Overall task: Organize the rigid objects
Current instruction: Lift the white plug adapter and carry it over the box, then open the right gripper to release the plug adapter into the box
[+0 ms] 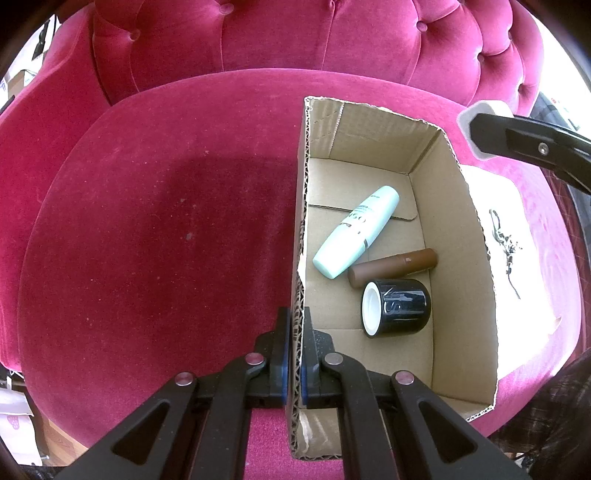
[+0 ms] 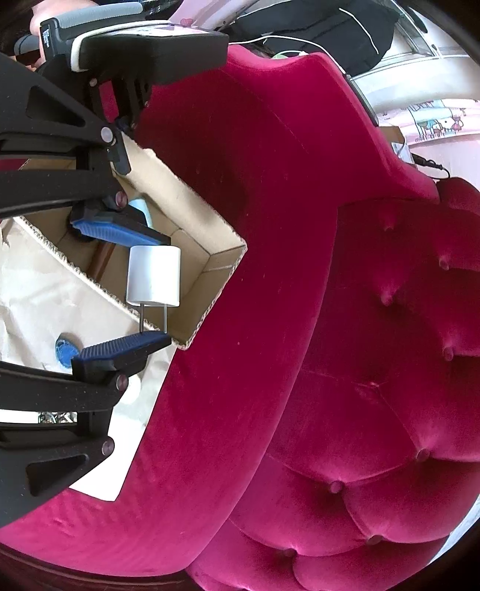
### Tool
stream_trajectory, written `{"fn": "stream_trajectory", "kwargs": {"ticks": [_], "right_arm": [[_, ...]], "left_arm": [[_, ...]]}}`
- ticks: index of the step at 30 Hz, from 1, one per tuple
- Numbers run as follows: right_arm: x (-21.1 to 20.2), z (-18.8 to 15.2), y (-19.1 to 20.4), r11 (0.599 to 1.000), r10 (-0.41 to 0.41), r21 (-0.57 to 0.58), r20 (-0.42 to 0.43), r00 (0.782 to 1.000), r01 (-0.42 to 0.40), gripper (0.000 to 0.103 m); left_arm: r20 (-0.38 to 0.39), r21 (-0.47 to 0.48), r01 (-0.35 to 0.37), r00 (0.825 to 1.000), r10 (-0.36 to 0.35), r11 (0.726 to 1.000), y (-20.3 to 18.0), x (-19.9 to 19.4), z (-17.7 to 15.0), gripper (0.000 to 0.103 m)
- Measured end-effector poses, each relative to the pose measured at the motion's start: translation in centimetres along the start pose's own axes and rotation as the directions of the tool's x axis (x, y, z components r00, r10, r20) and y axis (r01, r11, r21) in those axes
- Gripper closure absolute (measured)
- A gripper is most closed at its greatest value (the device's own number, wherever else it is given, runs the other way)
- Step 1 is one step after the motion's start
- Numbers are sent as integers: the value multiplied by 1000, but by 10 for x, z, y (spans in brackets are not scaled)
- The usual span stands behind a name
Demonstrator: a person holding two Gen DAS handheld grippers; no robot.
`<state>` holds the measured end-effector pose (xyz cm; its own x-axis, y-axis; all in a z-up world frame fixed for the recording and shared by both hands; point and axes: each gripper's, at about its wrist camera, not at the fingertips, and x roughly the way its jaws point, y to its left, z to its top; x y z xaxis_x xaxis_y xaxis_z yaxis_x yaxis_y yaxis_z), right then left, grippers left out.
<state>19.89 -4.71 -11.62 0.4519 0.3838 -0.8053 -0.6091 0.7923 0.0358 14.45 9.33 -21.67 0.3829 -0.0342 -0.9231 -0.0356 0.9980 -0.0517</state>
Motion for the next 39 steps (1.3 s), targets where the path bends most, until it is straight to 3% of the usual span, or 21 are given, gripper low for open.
{"fn": "stream_trajectory", "kwargs": {"ticks": [22,39], "right_arm": [[35,10,33,996,55,-63,-33,998,-57,55],[42,13,31,996,59,-59,-45,997,-62,54]], "left_arm": [[0,-2,1,1000,-1,1000,-2,0,-1,99],[0,-3,2,1000,-2,1000,-4,-1,-1,99]]}}
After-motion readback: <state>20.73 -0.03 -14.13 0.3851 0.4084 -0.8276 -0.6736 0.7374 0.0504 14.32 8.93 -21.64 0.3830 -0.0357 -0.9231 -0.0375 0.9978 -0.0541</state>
